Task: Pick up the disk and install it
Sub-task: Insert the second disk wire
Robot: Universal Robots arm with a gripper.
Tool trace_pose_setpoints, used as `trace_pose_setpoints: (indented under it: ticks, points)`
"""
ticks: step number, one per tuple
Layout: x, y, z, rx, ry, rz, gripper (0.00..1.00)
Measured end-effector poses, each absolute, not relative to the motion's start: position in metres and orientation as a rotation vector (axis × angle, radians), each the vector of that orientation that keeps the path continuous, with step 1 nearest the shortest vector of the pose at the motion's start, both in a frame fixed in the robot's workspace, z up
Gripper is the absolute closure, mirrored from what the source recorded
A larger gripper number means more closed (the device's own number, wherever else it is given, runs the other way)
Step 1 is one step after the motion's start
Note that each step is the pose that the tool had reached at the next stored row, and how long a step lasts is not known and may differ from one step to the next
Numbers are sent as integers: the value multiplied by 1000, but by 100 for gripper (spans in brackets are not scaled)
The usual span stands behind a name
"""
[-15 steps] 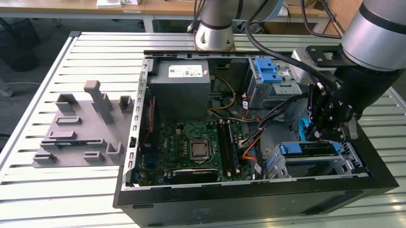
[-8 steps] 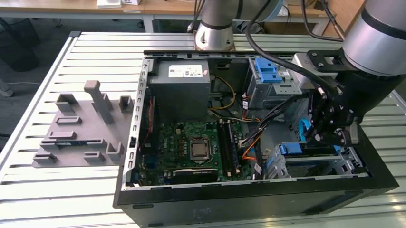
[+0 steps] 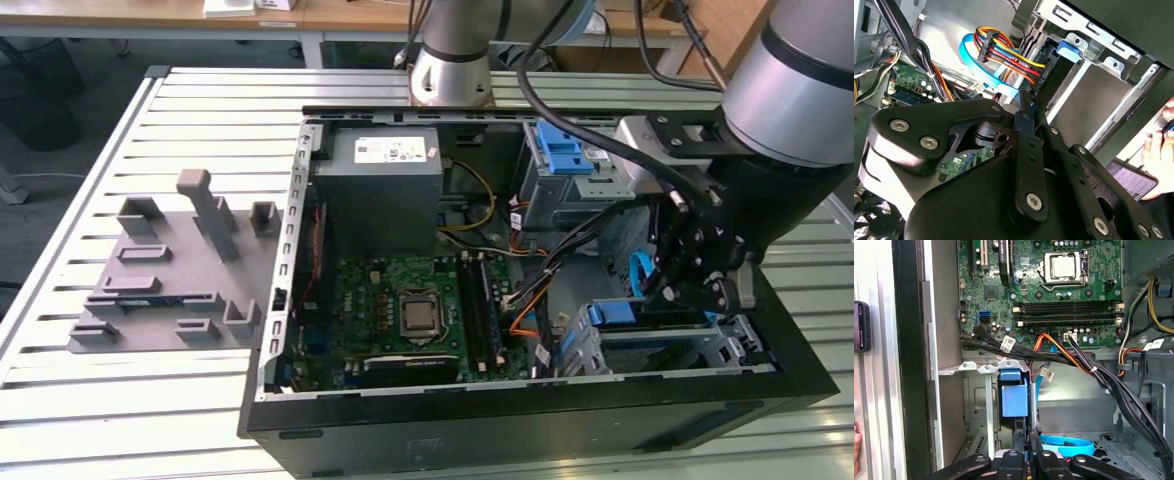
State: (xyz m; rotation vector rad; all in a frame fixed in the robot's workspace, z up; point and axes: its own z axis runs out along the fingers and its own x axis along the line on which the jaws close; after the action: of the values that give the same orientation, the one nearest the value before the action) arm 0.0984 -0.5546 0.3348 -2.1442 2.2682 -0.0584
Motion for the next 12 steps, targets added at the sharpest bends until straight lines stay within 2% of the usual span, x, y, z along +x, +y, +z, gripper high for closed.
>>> trace_pose_setpoints:
  ticks: [12]
  points:
    - [100,-555,332,-2144,2268,-58,84]
